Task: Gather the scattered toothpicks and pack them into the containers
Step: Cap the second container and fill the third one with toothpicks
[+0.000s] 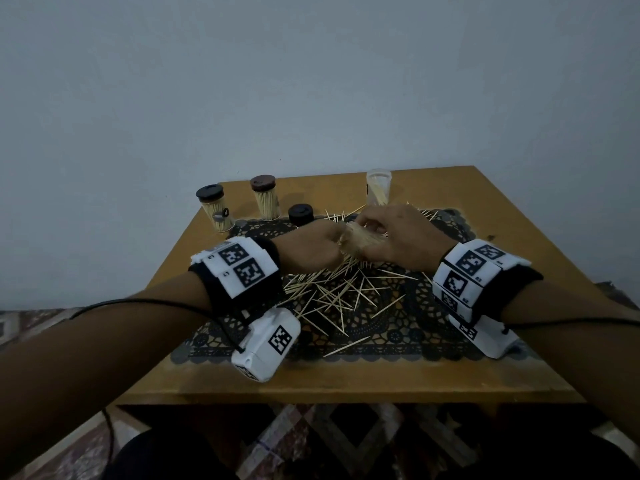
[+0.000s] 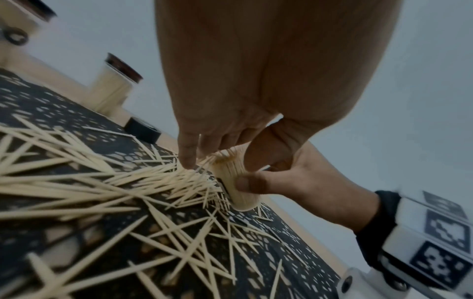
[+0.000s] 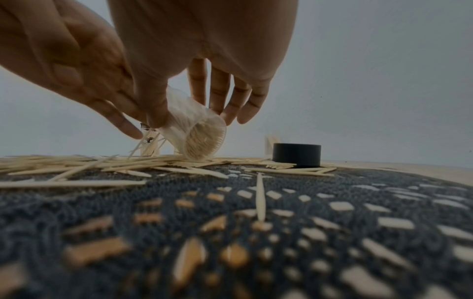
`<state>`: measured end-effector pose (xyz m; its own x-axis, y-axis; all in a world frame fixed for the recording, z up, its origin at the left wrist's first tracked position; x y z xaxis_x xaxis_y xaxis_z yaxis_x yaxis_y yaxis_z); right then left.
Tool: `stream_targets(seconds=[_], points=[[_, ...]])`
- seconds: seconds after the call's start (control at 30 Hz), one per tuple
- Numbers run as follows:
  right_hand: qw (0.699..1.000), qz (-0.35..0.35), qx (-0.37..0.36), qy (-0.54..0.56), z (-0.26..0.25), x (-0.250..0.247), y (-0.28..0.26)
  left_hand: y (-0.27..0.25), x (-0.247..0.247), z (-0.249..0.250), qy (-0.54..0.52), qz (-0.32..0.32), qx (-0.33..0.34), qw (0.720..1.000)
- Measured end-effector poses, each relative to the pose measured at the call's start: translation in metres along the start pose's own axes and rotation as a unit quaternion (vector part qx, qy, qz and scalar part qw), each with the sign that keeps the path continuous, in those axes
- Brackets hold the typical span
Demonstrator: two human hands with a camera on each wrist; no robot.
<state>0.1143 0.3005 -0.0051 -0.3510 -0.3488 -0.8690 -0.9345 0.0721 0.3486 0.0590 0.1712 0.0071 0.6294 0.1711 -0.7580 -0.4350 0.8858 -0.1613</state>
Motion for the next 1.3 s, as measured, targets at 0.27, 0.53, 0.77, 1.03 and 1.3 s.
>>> stream_targets(seconds=[0.27,0.53,0.77,1.03,1.3], points=[[1.000,0.011,0.002,0.006,0.003,-0.001,0.000,-0.001,-0.004,-0.002,-0.088,0.106,0.000,0.991],[1.000,0.002,-0.018,0.025,-0.002,-0.002,0.000,-0.003,-0.015,-0.014,0.033,0.208,0.027,0.977],[0.998,-0.013,-0.046,0.039,-0.003,0.000,-0.001,-0.001,-0.018,-0.007,-0.015,0.286,0.097,0.953],[0.999,-0.001,-0.042,0.015,0.001,0.001,0.001,-0.001,-0.014,-0.018,0.125,0.160,0.070,0.977],[0.999,0.003,-0.041,0.012,-0.001,0.000,0.001,-0.001,-0.015,-0.016,0.075,0.149,0.091,0.982]])
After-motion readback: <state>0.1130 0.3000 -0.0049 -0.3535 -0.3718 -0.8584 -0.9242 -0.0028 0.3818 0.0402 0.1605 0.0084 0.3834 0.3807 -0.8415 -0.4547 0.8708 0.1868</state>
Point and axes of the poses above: each hand's wrist, its own y-axis towards the middle knuckle, its own x-axis out of the palm, z = x × y, the point moved 5 cm from there along y, towards the middle knuckle, and after that the axes turned 5 degrees about -y, right-handed, at the moved point
